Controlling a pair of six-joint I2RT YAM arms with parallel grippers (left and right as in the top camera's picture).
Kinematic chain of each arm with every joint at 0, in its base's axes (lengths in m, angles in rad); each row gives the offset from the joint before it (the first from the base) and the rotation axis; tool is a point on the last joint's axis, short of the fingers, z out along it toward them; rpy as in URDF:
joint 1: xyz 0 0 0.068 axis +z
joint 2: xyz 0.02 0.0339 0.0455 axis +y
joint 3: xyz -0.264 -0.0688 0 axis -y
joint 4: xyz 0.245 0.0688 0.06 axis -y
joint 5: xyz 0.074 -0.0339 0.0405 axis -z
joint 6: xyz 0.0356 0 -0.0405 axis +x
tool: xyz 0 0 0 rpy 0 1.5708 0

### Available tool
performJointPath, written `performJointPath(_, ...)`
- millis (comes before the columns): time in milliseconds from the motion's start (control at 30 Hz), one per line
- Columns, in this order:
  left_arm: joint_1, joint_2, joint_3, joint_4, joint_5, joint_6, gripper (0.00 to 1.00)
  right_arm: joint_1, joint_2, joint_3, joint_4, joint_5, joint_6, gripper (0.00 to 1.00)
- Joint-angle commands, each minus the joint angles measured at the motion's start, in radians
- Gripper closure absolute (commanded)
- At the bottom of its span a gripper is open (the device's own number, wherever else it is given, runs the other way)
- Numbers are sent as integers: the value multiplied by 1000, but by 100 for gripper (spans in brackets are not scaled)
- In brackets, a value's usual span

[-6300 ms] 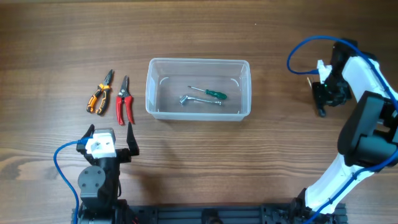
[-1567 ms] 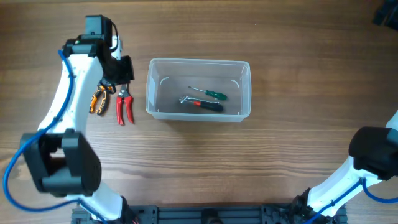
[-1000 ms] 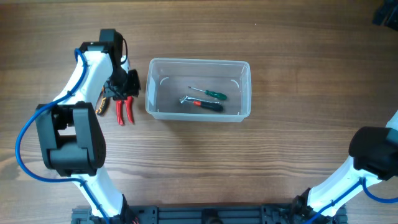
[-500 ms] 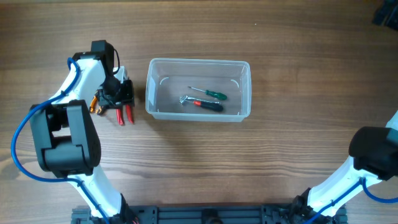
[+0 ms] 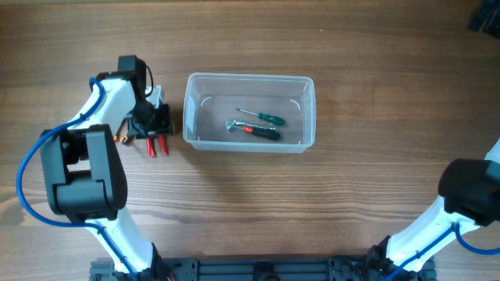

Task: Pack container
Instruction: 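Reach the left gripper to the red snips and grasp the handles, then carry the red snips into the container and release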

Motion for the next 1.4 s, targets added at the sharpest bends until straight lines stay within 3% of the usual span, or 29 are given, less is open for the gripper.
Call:
performJointPath(0,-4,10,-74,33,-2,-13,53,5,-3,0,3,-2,9,0)
performJointPath(133,-4,10,-110,49,-2,-12,54,5,-3,0,3,-2,9,0)
performJointPath(400,-4,10,-110,61,-2,-32,71,5,-3,0,3,-2,9,0)
performJointPath(467,-4,10,-110,51,-2,-32,84,5,-3,0,3,-2,9,0)
performJointPath(567,-4,10,-110,50,-2,-32,95,5,-3,0,3,-2,9,0)
performJointPath(700,1,9,-84,27,-7,-31,96,5,-3,0,3,-2,9,0)
performJointPath(833,19,-15,94,-68,-18,-31,96,5,-3,0,3,-2,9,0)
performJointPath(967,23,-60,399,-178,-78,-20,96,5,-3,0,3,-2,9,0)
performJointPath(1100,11,-131,563,-189,-36,2,96,5,-3,0,3,-2,9,0)
performJointPath(1233,-76,-187,566,-201,136,149,96,5,-3,0,3,-2,9,0)
performJointPath(1367,-283,-187,566,-244,200,385,96,5,-3,0,3,-2,9,0)
